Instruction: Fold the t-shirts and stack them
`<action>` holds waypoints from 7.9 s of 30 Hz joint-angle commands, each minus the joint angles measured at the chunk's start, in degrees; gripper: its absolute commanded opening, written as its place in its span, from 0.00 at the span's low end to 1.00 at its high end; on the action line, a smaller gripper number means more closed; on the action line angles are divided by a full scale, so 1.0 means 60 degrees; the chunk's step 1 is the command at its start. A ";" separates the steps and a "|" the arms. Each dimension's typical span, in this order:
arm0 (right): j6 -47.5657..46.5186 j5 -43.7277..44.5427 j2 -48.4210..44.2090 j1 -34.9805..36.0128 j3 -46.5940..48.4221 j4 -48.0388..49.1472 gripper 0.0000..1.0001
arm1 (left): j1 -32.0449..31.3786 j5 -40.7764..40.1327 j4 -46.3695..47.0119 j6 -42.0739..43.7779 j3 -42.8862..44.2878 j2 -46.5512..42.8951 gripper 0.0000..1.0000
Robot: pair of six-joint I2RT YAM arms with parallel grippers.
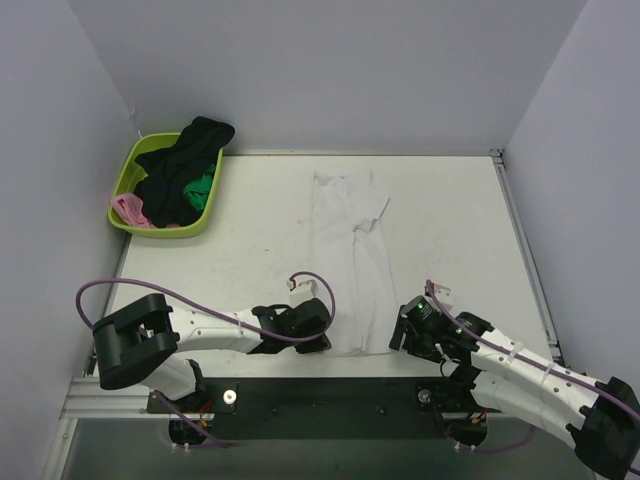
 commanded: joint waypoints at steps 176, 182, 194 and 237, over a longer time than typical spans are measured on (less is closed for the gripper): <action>-0.3023 -0.3470 1.1240 -0.2323 0.9581 0.3623 0.86 | 0.4735 0.3721 1.1607 0.2832 -0.1269 0.2910 0.85; -0.3037 -0.3485 1.1299 -0.2411 0.9595 0.3623 0.86 | 0.4750 0.3691 1.2266 0.2905 -0.1358 0.3598 0.84; -0.3096 -0.3558 1.1401 -0.2543 0.9712 0.3609 0.86 | 0.4765 0.3765 1.2999 0.2700 -0.1387 0.4492 0.82; -0.4853 -0.0836 1.1096 -0.2969 1.2368 0.3834 0.86 | 0.4618 0.4541 1.4252 0.1528 -0.2735 0.4002 0.75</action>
